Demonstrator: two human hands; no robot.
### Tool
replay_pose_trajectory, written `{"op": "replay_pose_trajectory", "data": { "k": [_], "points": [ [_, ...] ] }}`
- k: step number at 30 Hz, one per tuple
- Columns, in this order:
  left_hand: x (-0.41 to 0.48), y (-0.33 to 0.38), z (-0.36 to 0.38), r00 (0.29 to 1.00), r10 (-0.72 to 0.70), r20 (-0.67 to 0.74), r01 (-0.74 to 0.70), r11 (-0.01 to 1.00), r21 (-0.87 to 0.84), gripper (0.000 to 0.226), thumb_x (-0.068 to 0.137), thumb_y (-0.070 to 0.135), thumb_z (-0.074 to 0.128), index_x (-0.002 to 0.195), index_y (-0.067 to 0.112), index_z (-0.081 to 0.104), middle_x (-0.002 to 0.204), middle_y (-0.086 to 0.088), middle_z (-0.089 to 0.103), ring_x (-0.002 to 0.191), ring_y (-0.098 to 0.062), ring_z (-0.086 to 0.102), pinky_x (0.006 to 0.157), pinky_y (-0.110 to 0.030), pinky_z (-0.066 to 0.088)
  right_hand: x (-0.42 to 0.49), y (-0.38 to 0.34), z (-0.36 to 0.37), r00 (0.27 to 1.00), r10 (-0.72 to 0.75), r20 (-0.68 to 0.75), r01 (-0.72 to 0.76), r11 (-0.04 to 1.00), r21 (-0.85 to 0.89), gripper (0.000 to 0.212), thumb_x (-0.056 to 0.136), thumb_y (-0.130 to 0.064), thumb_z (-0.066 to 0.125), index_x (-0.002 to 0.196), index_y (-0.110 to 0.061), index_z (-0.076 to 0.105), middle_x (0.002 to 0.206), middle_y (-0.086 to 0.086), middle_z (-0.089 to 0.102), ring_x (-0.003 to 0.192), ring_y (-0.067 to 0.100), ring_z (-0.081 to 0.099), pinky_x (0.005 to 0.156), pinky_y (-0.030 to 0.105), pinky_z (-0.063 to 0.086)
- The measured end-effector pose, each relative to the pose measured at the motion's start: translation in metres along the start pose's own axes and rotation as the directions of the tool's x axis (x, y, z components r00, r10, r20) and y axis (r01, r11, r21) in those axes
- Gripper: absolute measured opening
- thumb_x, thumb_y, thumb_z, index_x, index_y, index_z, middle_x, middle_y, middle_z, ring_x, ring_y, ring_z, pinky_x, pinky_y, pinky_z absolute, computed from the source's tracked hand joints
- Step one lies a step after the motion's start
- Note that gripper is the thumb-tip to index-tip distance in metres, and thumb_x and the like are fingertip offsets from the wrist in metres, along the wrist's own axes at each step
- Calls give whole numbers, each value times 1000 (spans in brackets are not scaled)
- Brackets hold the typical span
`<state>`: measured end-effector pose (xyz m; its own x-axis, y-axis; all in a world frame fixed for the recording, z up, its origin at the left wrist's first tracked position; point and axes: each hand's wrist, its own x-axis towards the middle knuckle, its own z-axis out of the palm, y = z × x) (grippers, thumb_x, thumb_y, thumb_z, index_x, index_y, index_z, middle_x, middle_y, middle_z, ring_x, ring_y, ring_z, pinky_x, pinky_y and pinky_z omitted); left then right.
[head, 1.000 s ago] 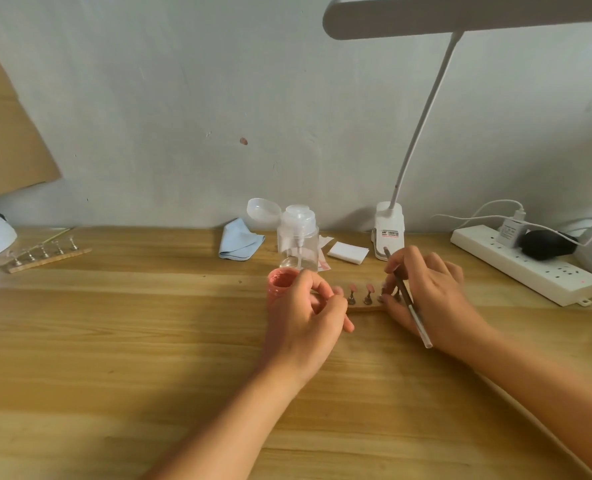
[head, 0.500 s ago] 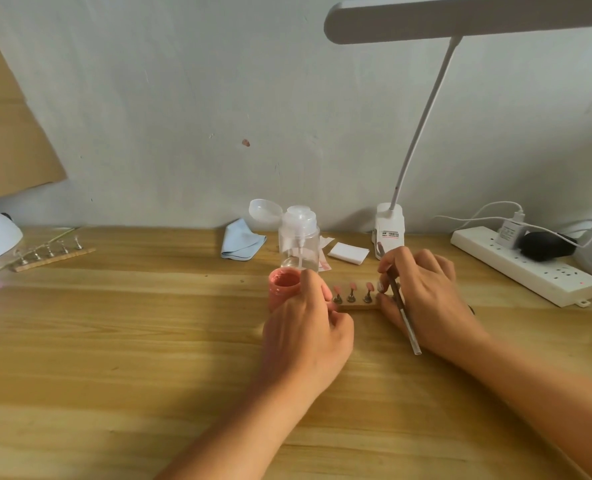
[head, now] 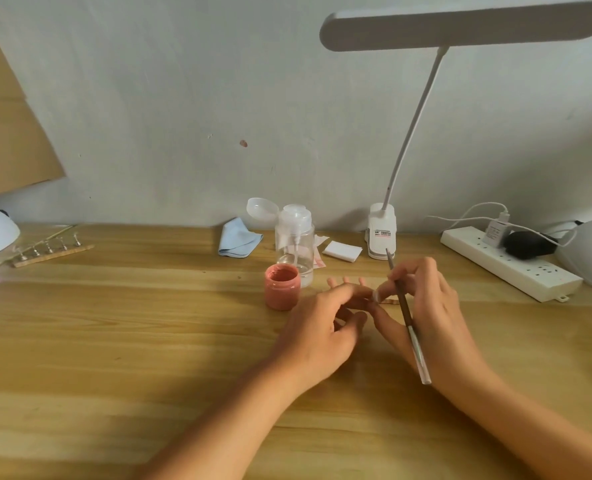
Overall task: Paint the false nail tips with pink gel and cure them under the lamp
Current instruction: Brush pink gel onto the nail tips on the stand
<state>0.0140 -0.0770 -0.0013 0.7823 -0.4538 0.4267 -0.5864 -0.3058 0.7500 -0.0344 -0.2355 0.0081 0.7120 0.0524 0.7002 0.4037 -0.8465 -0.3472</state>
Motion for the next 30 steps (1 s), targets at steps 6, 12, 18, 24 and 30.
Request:
{"op": "replay_pose_trajectory", "data": {
  "k": [6, 12, 18, 24, 30],
  "points": [
    [0, -2, -1, 996, -78, -43, 70, 985, -156, 19, 89, 17, 72, 103, 29, 77, 93, 21, 75, 85, 2, 67, 71, -8, 46, -2, -7, -3, 997, 44, 61, -47, 998, 40, 43, 80, -7, 76, 104, -16, 42, 90, -9, 61, 96, 12, 62, 82, 16, 47],
    [3, -3, -3, 989, -129, -75, 112, 974, -195, 20, 92, 12, 65, 89, 29, 75, 90, 16, 74, 82, 1, 63, 71, -16, 46, -3, -9, -10, 991, 102, 92, -115, 981, 153, 34, 84, -9, 70, 103, -15, 43, 95, -12, 70, 106, -13, 56, 89, 7, 38],
    [5, -6, -5, 982, -166, -88, 145, 968, -207, 23, 90, 11, 67, 81, 32, 69, 88, 13, 74, 70, 3, 60, 69, -19, 46, 32, -31, -25, 958, 285, -27, -243, 860, 448, 21, 102, -33, 44, 102, -19, 59, 81, -8, 72, 73, 15, 59, 66, 31, 46],
    [3, -4, -3, 981, -176, -85, 167, 980, -105, 20, 87, 20, 73, 78, 31, 59, 81, 21, 66, 65, 13, 56, 64, -7, 41, 81, -61, -14, 962, 182, 202, -251, 880, 404, 21, 102, -31, 49, 93, -20, 64, 62, 3, 64, 75, 27, 66, 75, 44, 52],
    [2, -2, -6, 991, -129, -32, 130, 990, 52, 14, 94, 27, 61, 104, 29, 71, 100, 18, 70, 61, 12, 53, 62, -2, 33, 107, -64, 25, 900, 216, 377, -265, 961, 81, 30, 98, -35, 53, 73, -18, 56, 60, -5, 68, 49, -3, 53, 56, 22, 36]
  ]
}}
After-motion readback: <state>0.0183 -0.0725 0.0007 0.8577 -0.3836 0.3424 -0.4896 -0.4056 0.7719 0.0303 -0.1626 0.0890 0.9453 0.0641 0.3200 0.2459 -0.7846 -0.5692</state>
